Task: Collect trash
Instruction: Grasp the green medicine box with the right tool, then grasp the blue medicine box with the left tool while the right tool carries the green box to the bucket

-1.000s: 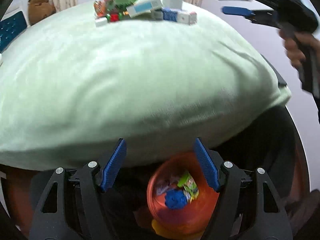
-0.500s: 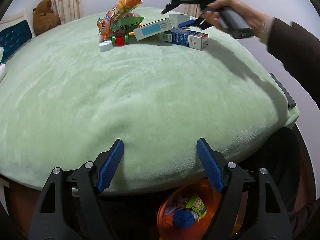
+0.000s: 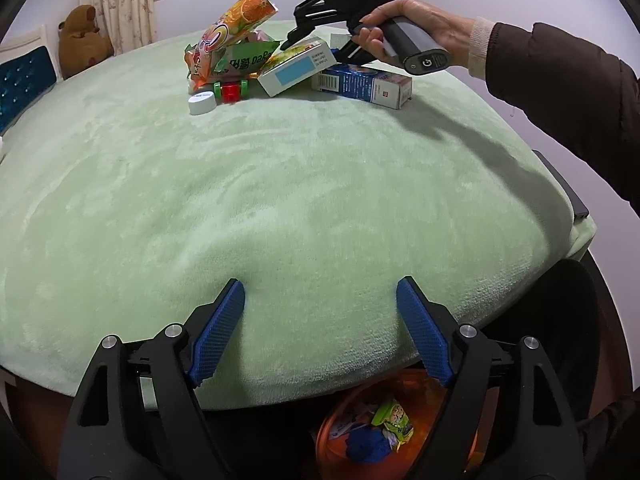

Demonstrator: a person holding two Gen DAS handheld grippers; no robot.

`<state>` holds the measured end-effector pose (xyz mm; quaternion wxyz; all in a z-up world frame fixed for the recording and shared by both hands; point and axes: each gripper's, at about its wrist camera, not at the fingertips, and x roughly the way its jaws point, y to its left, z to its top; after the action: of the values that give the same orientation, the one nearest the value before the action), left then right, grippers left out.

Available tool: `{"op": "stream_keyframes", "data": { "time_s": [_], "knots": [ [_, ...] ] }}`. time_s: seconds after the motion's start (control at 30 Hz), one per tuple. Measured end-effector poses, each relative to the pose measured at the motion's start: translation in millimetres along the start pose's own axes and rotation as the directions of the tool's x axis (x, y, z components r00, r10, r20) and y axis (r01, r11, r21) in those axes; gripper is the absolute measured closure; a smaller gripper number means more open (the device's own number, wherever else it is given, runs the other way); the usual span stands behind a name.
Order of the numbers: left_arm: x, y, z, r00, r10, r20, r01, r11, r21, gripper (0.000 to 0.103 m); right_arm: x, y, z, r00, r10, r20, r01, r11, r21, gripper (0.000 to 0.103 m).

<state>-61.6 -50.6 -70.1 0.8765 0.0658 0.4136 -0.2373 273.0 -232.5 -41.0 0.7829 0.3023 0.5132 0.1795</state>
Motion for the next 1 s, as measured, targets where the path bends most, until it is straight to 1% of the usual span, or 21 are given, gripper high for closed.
{"op": "stream_keyframes", "data": {
  "time_s": [0.03,0.13,0.23,0.37,0.47,0.53,0.6,0.63,0.67,0.77,0.8,0.9,0.93,1.0],
  "knots": [
    [0.0,-0.1,0.1,1.000,0.001,0.000,-0.001,1.000,0.001,0.026,-2.6,2.1,-0.9,1.000,0.008,0.010,-0.008,1.000,-0.008,0.067],
    [-1.3,-0.3,0.0,1.000,-0.002,-0.001,0.002,1.000,-0.005,0.026,-17.8,14.2,-7.2,0.999,-0.006,0.053,0.009,0.997,-0.070,0.068],
    [-0.8,1.4,1.5,1.000,-0.011,-0.006,0.010,1.000,-0.021,0.026,-40.7,20.5,-14.5,0.995,0.004,0.095,0.005,0.996,-0.092,0.068],
    [-1.9,6.1,6.6,1.000,-0.026,-0.010,0.025,0.998,-0.063,0.026,-88.2,20.8,-26.6,0.983,0.058,0.172,-0.041,0.994,-0.101,0.069],
    [-2.4,9.7,15.7,0.999,-0.031,-0.013,0.029,0.996,-0.087,0.026,-133.3,17.8,-46.2,0.969,0.093,0.229,-0.062,0.988,-0.140,0.069],
    [0.8,11.2,27.8,0.999,-0.050,-0.019,0.048,0.994,-0.103,0.026,-156.3,16.1,-62.1,0.962,0.096,0.255,-0.052,0.984,-0.172,0.069],
    [5.4,12.1,39.9,0.997,-0.068,-0.023,0.064,0.990,-0.125,0.026,-183.8,11.9,-87.0,0.955,0.092,0.283,-0.031,0.977,-0.212,0.069],
    [9.7,12.5,50.1,0.996,-0.082,-0.023,0.078,0.987,-0.144,0.026,-193.2,10.6,-96.9,0.953,0.087,0.291,-0.020,0.974,-0.224,0.068],
    [14.4,12.9,60.4,0.995,-0.093,-0.020,0.088,0.982,-0.168,0.026,-207.6,6.0,-114.5,0.949,0.074,0.306,0.001,0.971,-0.240,0.068],
    [33.4,13.3,95.9,0.994,-0.104,-0.017,0.096,0.963,-0.253,0.026,-232.3,-5.5,-153.6,0.942,0.045,0.331,0.047,0.963,-0.264,0.068],
    [38.4,11.4,104.4,0.995,-0.097,-0.019,0.088,0.959,-0.269,0.026,-240.5,-10.0,-169.1,0.939,0.032,0.342,0.067,0.960,-0.271,0.068],
    [61.0,1.2,138.1,0.998,-0.043,-0.038,0.029,0.953,-0.301,0.026,-258.5,-24.2,-205.0,0.934,0.003,0.358,0.105,0.954,-0.282,0.068],
    [69.4,-3.9,149.2,0.999,-0.022,-0.049,0.006,0.952,-0.307,0.026,-263.0,-29.0,-212.5,0.932,-0.004,0.363,0.114,0.952,-0.282,0.068],
    [82.9,-12.0,165.4,0.998,-0.004,-0.059,-0.016,0.947,-0.322,0.026,-271.0,-39.0,-230.0,0.927,-0.024,0.374,0.140,0.947,-0.288,0.068]
  ]
}}
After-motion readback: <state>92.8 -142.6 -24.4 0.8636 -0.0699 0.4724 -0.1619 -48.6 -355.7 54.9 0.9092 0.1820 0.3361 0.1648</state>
